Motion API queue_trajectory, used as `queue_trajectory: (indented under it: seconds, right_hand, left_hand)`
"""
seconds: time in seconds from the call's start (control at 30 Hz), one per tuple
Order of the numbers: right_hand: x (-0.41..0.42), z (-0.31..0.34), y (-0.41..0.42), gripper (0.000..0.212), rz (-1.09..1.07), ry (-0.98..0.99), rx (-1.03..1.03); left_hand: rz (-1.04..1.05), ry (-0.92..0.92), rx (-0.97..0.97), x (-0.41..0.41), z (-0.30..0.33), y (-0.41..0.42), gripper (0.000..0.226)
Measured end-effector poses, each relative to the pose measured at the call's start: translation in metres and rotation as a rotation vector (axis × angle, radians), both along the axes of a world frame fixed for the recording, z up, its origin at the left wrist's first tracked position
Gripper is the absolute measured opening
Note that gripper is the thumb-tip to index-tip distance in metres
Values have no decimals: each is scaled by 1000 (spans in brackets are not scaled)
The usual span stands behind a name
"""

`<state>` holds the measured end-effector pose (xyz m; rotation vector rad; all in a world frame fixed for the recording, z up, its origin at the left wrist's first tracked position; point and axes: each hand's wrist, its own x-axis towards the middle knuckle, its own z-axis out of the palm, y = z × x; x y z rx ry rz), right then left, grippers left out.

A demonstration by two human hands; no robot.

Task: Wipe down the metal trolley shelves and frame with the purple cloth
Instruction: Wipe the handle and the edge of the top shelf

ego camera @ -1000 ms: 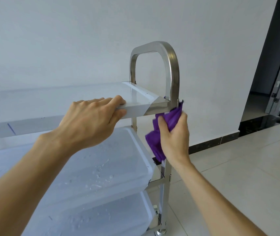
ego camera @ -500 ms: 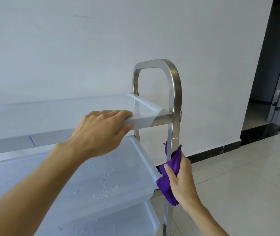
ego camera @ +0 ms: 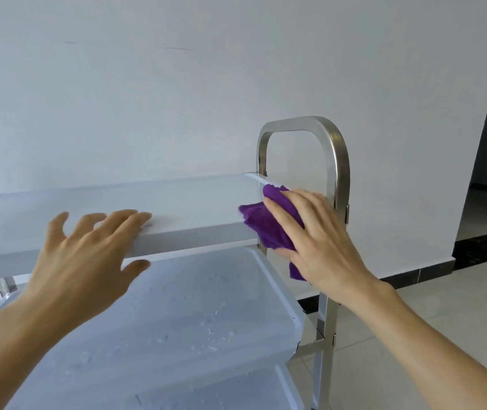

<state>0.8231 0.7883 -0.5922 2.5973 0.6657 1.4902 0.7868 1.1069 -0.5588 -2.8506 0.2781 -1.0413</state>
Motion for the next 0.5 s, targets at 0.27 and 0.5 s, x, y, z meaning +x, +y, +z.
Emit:
queue_trajectory:
  seconds: [0.27,0.5]
  right_hand:
    - [11,-6,66,38,52,-170,223]
    - [9,0,104,37,174,-245,107]
  left_hand:
    - [-48,-201,-34,12,-15,-1,43]
    - [-70,-264,-31,8,-18,5,46]
